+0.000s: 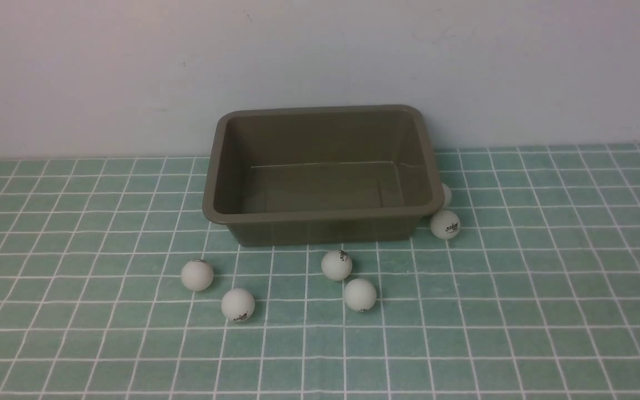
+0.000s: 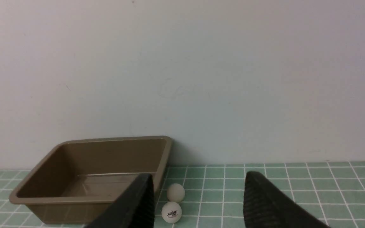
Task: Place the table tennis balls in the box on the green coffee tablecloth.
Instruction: 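Reach for and grasp a ping pong ball on the table beside the basket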
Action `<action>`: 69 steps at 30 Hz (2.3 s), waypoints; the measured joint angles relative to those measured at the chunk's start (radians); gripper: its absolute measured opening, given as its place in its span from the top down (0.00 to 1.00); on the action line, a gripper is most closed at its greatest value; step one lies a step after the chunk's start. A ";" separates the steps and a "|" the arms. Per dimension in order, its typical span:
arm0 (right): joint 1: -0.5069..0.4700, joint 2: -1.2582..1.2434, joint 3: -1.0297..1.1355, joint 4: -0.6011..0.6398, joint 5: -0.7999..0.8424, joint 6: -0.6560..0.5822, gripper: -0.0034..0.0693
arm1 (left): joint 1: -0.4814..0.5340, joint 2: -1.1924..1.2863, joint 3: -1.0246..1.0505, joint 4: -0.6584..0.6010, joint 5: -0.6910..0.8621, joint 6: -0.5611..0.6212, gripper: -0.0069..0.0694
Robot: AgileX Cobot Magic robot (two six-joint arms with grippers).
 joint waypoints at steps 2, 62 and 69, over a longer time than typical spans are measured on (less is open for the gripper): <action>0.000 0.002 -0.002 0.015 0.011 0.000 0.46 | 0.000 0.000 0.000 0.000 0.000 0.000 0.67; 0.000 0.004 -0.002 0.116 0.064 -0.140 0.46 | 0.000 0.139 -0.347 -0.616 0.102 0.085 0.60; 0.000 0.004 -0.002 0.147 0.077 -0.160 0.46 | 0.000 0.365 -0.541 -0.621 0.313 0.315 0.59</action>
